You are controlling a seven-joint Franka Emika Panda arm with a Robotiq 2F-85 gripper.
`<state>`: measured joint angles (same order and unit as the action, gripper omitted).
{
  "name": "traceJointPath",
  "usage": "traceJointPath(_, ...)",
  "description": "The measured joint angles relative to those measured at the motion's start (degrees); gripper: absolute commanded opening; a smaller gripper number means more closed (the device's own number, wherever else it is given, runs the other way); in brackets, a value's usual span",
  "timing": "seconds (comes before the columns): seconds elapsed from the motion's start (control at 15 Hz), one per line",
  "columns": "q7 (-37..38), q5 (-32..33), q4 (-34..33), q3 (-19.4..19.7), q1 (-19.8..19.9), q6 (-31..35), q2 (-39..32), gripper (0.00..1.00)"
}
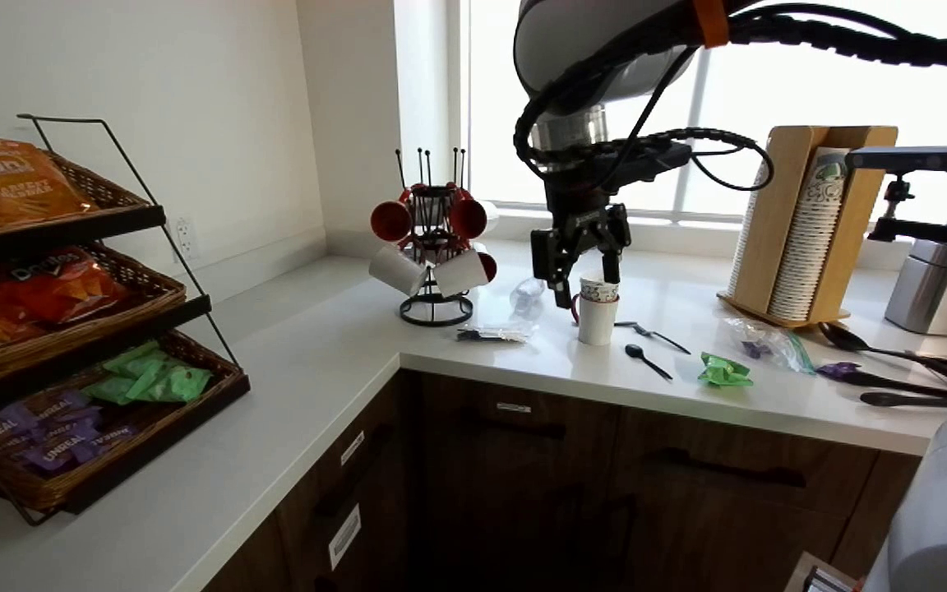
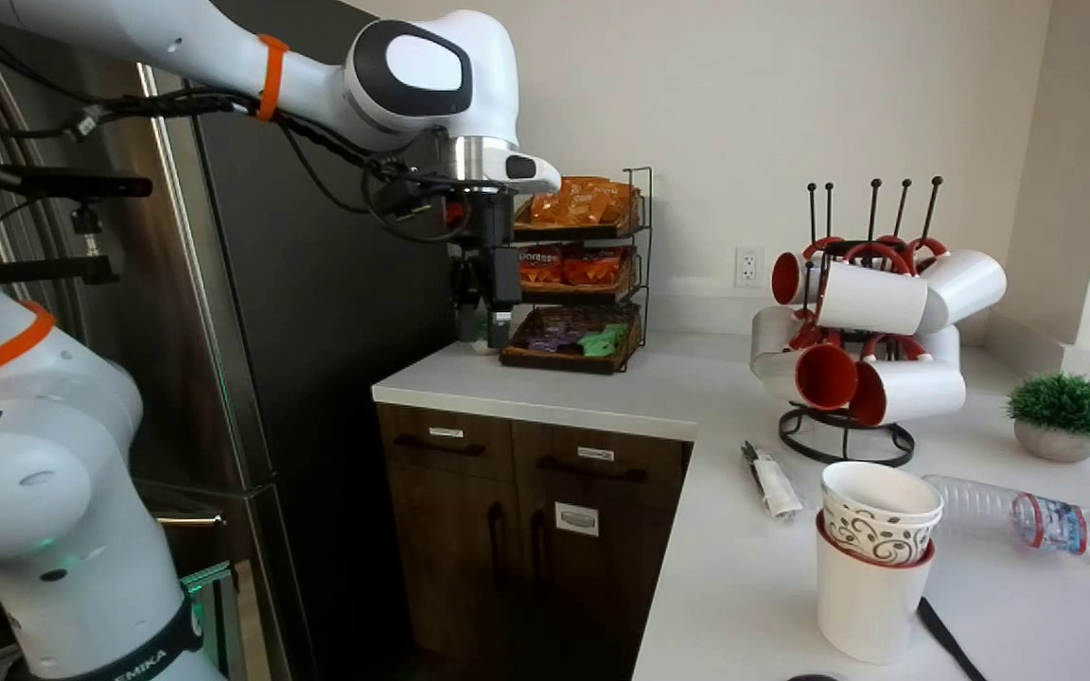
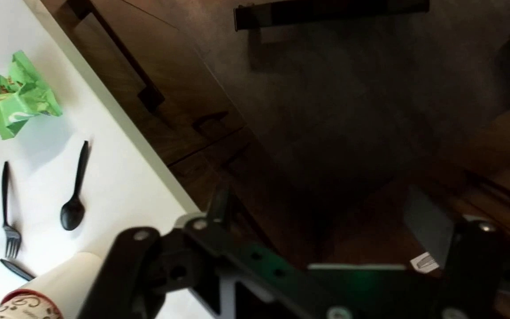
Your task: Slightly pull the cup to the left
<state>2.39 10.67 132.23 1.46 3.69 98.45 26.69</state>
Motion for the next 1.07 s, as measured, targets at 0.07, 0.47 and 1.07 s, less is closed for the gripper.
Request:
traceJointPath(0.07,-0.1,0.6,0.0,0.9,0.7,1.3,-0.1,1.0)
traceJointPath(0.47,-5.5,4.6,-4.7,4.7,2.6,5.7,-5.9,1.0)
traceJointPath(1.07,-20.6,6.2,-24.1,8.0,3.9,10.6,-26.7,1.0)
